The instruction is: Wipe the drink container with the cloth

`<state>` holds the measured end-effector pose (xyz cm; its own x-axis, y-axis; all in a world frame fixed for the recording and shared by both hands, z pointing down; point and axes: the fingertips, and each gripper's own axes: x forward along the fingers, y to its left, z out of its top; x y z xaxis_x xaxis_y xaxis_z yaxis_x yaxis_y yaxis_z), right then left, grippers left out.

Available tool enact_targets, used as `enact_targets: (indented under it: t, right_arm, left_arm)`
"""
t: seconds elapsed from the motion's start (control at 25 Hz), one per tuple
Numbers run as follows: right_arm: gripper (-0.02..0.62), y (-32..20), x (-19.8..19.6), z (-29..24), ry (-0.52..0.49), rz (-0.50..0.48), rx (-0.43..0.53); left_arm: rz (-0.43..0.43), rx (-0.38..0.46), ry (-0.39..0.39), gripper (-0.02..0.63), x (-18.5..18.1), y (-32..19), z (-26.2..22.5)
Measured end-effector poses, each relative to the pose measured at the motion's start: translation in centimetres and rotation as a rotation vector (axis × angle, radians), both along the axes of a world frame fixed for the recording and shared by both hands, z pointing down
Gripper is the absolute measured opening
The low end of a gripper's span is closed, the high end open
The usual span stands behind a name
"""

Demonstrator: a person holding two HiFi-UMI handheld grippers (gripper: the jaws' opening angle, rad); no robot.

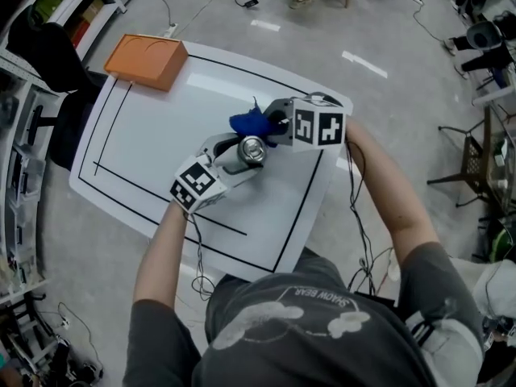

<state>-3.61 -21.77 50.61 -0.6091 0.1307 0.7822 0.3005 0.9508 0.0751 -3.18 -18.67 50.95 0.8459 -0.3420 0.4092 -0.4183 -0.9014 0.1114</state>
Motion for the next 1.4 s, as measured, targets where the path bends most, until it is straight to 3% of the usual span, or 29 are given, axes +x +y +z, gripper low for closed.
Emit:
enact_targets:
  t: [0.12,0.32,0.6,0.92,1.4]
  right_arm:
    - [0.040,-0.3,-0.2,0.8,0.036,-0.045,-0.017]
    - [0.040,-0.3,0.5,4.1,0.163,-0.127,-0.004]
    - [0.040,-0.1,0.6,6.7,0.205,-0.108,-0.016]
    - [0.041,-0.3,1.4,6.1,0.148,0.126,0.019]
    - [0.043,3.7,4.8,2.2,0.068,0.546,0.087]
  left_arm:
    - [0.049,-0.001,-0.003,0.322,0.0,0.1,0.0]
    - [0.031,0.005,0.027,0.322,0.1,0.1,-0.1]
    - [0.005,0.003,0.035,0.324,-0.1,0.1,0.1]
    - [-0.131,0.011,0.087,0.324,-1.5,0.2,-0.6]
    - [-0.223,0.037,0.120,0.324,-4.3,3.7,-2.7]
